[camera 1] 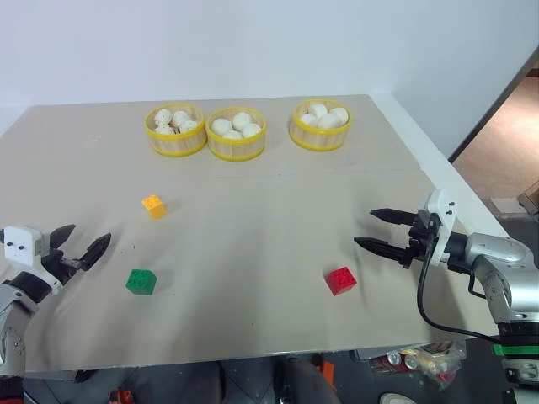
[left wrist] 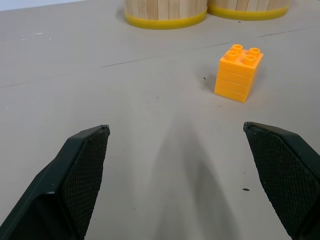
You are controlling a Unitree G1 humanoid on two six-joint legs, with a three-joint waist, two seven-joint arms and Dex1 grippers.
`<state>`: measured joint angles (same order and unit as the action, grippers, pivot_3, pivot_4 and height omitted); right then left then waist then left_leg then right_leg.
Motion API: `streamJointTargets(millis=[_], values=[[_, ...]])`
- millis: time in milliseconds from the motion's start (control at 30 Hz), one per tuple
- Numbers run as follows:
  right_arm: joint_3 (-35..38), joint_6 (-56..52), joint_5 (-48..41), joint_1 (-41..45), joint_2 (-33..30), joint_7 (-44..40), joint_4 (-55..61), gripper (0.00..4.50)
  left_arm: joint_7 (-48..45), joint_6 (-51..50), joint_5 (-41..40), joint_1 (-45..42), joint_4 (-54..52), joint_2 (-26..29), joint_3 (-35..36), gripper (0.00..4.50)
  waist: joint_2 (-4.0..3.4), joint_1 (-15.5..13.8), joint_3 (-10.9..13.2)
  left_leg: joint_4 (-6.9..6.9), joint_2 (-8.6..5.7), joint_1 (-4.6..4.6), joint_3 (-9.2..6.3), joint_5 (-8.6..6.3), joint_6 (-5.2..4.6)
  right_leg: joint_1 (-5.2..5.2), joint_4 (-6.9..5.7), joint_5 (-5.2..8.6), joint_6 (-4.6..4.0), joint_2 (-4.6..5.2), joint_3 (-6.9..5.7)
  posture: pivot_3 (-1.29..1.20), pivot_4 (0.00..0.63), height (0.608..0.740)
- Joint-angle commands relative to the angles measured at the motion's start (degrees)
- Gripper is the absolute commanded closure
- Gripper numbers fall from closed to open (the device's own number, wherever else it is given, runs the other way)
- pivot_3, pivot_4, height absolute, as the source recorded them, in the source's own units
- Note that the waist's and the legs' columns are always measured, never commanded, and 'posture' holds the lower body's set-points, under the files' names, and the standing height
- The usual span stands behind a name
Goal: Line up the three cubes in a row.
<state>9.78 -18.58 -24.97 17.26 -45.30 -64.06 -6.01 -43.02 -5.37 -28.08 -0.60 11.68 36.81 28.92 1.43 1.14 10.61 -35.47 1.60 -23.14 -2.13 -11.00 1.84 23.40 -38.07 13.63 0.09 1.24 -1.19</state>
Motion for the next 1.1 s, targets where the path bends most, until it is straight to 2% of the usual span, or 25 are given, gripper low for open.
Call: streamJointTargets(millis=[33, 133, 433, 567, 667, 833, 967, 1100], values=[[0.99, 1.08, -0.35, 0.75, -0.3, -0.58, -0.08, 0.0, -1.22, 1.82, -1.88, -0.4, -1.47, -0.18, 2.09, 0.04, 0.0, 0.0, 0.0, 0.0, 0.01, 0.02, 0.03, 0.0, 0.0, 0.0, 0.0, 0.0, 0.0, 0.0, 0.03, 0.0, 0.15, 0.74], [1.25, 1.98, -0.04, 0.46, -0.36, -0.49, -0.59, 0.0, -3.58, 6.59, -2.19, -1.16, 0.67, -0.77, 2.58, 0.04, 0.0, -0.01, 0.0, 0.0, 0.01, 0.04, 0.13, 0.0, 0.0, 0.01, 0.0, -0.01, 0.0, 0.0, 0.12, 0.0, 0.15, 0.74], [1.59, 3.48, 0.35, -0.26, -0.88, -0.8, -0.76, 0.0, -6.51, 10.87, -1.23, -1.03, 3.38, 0.03, 1.86, 0.04, 0.03, 0.01, 0.0, 0.0, 0.0, 0.1, 0.51, -0.02, 0.01, 0.09, 0.0, -0.11, 0.17, -0.06, 0.6, 0.0, 0.15, 0.74], [2.07, 2.92, -0.35, 0.18, -1.73, -1.09, 1.26, 0.0, -9.94, 7.44, -4.75, -2.99, -4.73, 2.4, 0.52, 0.04, 0.11, 0.01, 0.04, -0.03, 0.01, 0.09, 0.51, -0.02, 0.01, 0.1, 0.0, -0.12, 0.15, -0.08, 0.63, 0.0, 0.15, 0.74], [2.13, 1.61, -1.29, 1.55, -2.64, -1.32, 3.4, 0.0, -13.77, -1.74, -10.44, -3.28, -17.93, 5.4, -4.52, 0.04, 0.17, -0.07, 0.07, -0.09, 0.05, 0.02, 0.51, -0.02, 0.02, 0.1, 0.0, -0.1, 0.07, -0.08, 0.63, 0.0, 0.15, 0.74], [1.09, -2.16, -3.71, 2.53, -3.97, -2.51, 9.57, 0.0, -19.32, -12.57, -15.86, -3.05, -32.12, 10.09, -13.71, 0.04, 0.13, 0.11, 0.08, -0.1, 0.04, 0.09, 0.86, -0.03, 0.04, 0.09, 0.04, -0.1, 0.14, -0.04, 0.89, 0.0, 0.15, 0.74], [-1.44, -5.59, -6.05, 0.27, -4.41, -3.51, 18.58, 0.0, -24.5, -13.4, -13.09, -5.58, -34.71, 10.11, -23.19, 0.04, 0.13, 0.09, 0.09, -0.08, 0.14, 0.12, 0.96, -0.14, 0.01, 0.16, 0.04, -0.15, 0.3, -0.21, 1.04, 0.0, 0.15, 0.74], [-3.16, -5.34, -6.07, -5.77, -4.42, -3.75, 26.65, 0.0, -29.83, -8.86, -5.6, -8.68, -31.73, 8.56, -32.54, 0.04, 0.14, -0.06, 0.08, -0.07, 0.2, 0.08, 0.78, -0.15, -0.01, 0.16, 0.03, -0.09, 0.19, -0.38, 0.94, 0.0, 0.15, 0.74]])
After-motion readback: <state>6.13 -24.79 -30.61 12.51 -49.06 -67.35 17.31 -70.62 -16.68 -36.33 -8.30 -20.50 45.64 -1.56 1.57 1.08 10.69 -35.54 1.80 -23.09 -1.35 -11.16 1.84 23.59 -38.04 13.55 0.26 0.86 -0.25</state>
